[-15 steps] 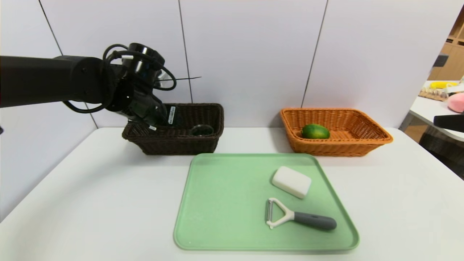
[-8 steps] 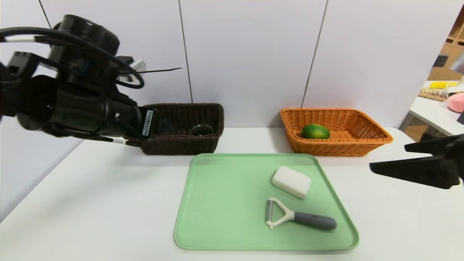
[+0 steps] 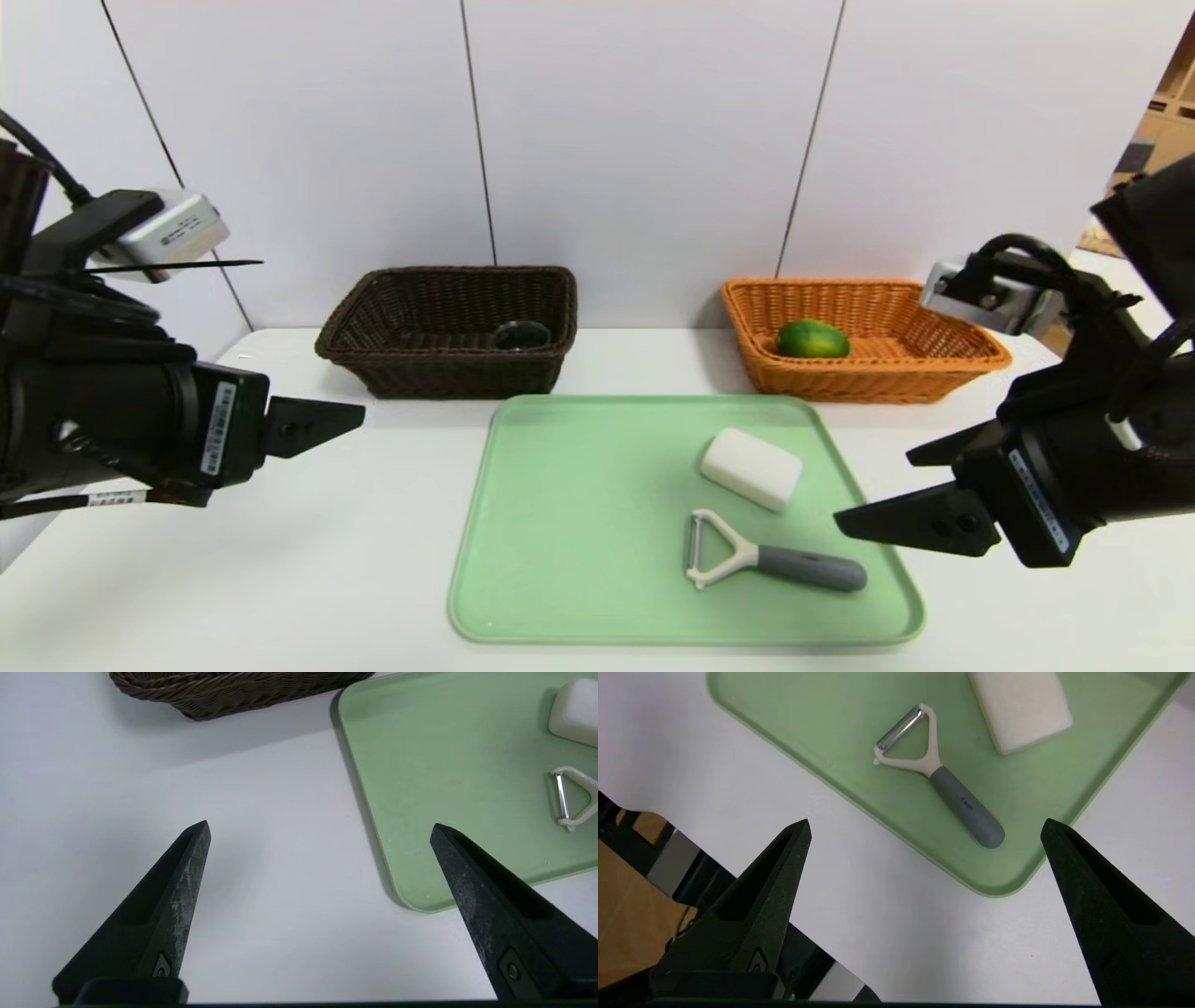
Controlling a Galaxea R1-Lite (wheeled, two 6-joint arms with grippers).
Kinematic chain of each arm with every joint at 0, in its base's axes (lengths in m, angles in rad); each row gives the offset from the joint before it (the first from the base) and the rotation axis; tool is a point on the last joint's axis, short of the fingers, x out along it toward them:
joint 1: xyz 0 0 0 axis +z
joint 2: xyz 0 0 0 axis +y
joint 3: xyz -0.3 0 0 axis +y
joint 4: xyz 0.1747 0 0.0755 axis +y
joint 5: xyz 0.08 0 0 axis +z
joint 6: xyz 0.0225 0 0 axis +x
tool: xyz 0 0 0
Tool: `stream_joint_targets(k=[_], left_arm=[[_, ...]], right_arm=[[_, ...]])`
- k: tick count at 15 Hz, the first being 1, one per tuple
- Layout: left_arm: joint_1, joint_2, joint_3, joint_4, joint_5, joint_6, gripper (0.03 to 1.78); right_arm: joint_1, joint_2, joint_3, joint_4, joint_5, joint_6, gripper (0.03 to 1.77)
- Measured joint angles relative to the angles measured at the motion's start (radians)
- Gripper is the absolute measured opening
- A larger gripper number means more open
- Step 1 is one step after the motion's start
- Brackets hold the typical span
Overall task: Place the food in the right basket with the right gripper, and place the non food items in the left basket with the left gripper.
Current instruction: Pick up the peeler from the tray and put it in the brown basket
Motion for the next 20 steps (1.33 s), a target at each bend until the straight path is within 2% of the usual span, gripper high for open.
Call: stream_joint_targets(k=[3, 5, 8, 16, 20], left_arm=[[0.000, -0.053, 0.052, 0.000, 0.000, -0.002, 1.67], [0.000, -0.073, 0.070, 0.000, 0.000, -0.002, 1.68], [0.000, -0.088, 0.081, 0.000, -0.001, -0.011, 1.69], [0.000, -0.097, 0.089, 0.000, -0.002, -0.014, 1.69], [0.000, -0.096, 0.089, 0.000, -0.002, -0.014, 1.69]], right_arm=[[0.029, 0.031, 0.076, -0.076, -0.013, -0.025, 1.70], [0.033, 0.046, 0.162, -0.176, -0.023, -0.042, 1.70], [0.037, 0.081, 0.271, -0.313, -0.091, -0.070, 1.70], [0.038, 0.194, 0.293, -0.325, -0.158, -0.064, 1.70], [0.039, 0.230, 0.290, -0.323, -0.156, -0.061, 1.70]])
